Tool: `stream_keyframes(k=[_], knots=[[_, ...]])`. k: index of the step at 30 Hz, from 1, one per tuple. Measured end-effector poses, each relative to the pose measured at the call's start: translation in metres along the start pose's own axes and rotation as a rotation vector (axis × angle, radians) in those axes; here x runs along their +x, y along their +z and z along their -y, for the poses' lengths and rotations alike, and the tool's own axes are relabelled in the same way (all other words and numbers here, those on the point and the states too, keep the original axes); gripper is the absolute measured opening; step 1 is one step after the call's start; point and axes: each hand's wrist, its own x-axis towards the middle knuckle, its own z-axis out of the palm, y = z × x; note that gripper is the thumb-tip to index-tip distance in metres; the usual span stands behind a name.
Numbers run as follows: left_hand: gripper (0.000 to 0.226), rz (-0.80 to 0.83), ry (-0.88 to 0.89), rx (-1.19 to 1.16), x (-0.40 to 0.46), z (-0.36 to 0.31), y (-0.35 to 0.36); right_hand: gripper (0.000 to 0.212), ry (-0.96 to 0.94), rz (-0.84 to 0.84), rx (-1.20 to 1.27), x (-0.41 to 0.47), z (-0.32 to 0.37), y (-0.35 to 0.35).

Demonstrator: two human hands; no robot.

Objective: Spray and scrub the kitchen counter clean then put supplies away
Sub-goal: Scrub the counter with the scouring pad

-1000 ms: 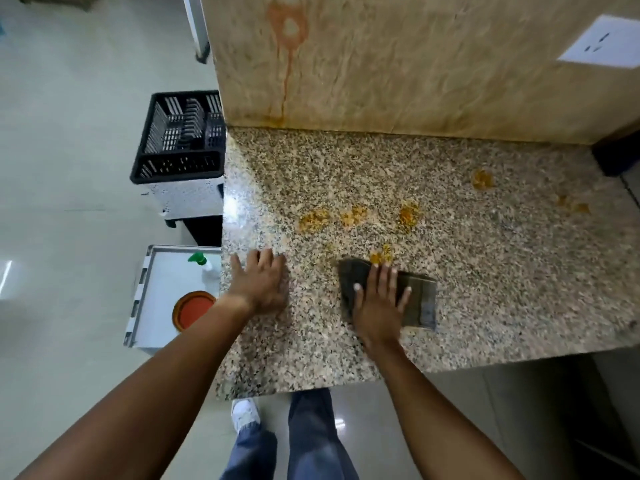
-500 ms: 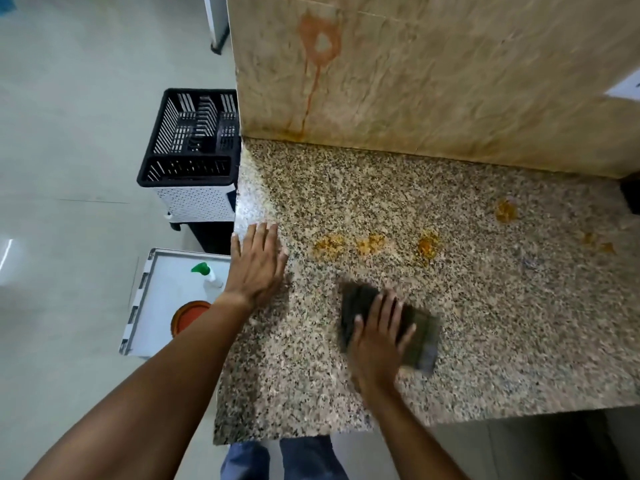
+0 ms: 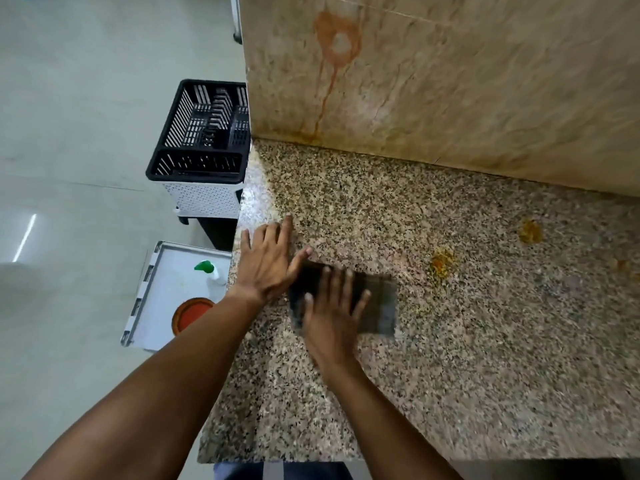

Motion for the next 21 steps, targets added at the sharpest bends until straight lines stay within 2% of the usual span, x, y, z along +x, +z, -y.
stream_keyframes(k=[2, 3, 6, 8, 9, 10, 12, 14, 16, 18, 21], knots=[[0.080, -0.027, -0.021, -0.010, 0.003, -0.001, -0.001, 0.076, -0.140, 0.003, 0.012, 0.060, 0.022, -0.014], [0.079, -0.040, -0.029, -0.001, 0.004, -0.001, -0.001, 0.075, -0.102, -0.004, -0.004, 0.095, 0.013, -0.024], [0.079, -0.064, -0.058, 0.014, 0.010, -0.003, -0.001, 0.066, 0.197, -0.083, -0.010, 0.137, -0.069, -0.036], [0.080, -0.058, -0.062, 0.023, 0.016, -0.007, -0.001, 0.065, 0.340, -0.124, 0.030, 0.101, -0.112, -0.033], [0.080, -0.055, -0.054, 0.034, 0.020, -0.011, 0.000, 0.067, 0.362, -0.104, 0.027, 0.073, -0.111, -0.031], [0.080, -0.069, -0.055, 0.034, 0.025, -0.014, 0.000, 0.070, 0.326, -0.092, -0.013, 0.050, -0.099, -0.026], [0.077, -0.107, -0.115, -0.013, 0.037, -0.020, -0.002, 0.072, 0.130, -0.051, -0.014, 0.040, -0.053, -0.017], [0.076, -0.143, -0.171, -0.061, 0.042, -0.025, -0.003, 0.068, -0.150, -0.045, -0.035, 0.077, -0.007, -0.022], [0.073, -0.187, -0.132, -0.059, 0.041, -0.026, 0.001, 0.073, -0.303, -0.023, -0.029, 0.140, 0.015, -0.036], [0.071, -0.206, -0.098, -0.039, 0.045, -0.028, 0.004, 0.068, -0.214, -0.040, 0.009, 0.205, -0.003, -0.057], [0.070, -0.198, -0.145, -0.039, 0.063, -0.030, 0.006, 0.061, 0.104, -0.149, 0.085, 0.241, -0.081, -0.076]])
